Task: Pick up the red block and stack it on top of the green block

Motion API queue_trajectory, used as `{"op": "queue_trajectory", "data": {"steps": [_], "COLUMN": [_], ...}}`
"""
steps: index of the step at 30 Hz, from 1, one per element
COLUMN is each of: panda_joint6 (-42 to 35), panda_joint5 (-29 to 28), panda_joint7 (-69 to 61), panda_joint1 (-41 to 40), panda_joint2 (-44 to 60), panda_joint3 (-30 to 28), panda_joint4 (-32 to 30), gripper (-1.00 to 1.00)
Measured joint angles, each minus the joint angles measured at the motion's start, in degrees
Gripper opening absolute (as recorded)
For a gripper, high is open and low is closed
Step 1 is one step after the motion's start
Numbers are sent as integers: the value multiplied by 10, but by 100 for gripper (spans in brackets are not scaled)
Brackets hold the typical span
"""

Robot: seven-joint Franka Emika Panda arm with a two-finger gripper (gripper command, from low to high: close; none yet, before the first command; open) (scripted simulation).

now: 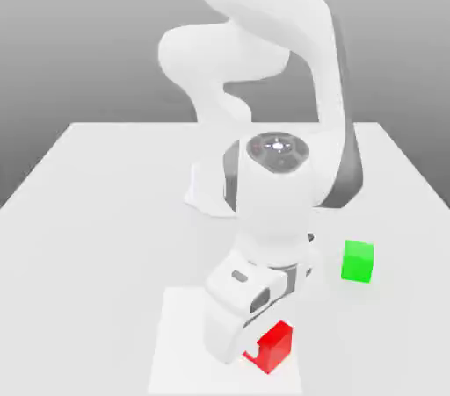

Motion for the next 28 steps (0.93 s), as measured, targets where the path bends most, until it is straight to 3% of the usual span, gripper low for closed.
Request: {"op": "queue_trajectory", "data": {"steps": [6, 17, 24, 25, 28], "panda_joint6": [-85, -118, -1, 17, 17], "panda_joint5": [-35, -30, -56, -65, -65], "panda_joint7": [9, -306, -341, -336, -336], "panda_joint1": [17, 223, 250, 250, 247], "panda_joint2": [-109, -291, -196, -178, -178], "panda_joint3": [-8, 87, 104, 102, 102], "panda_joint4": [-24, -175, -195, -194, -194], "gripper": [-100, -100, -100, 100, 100]}}
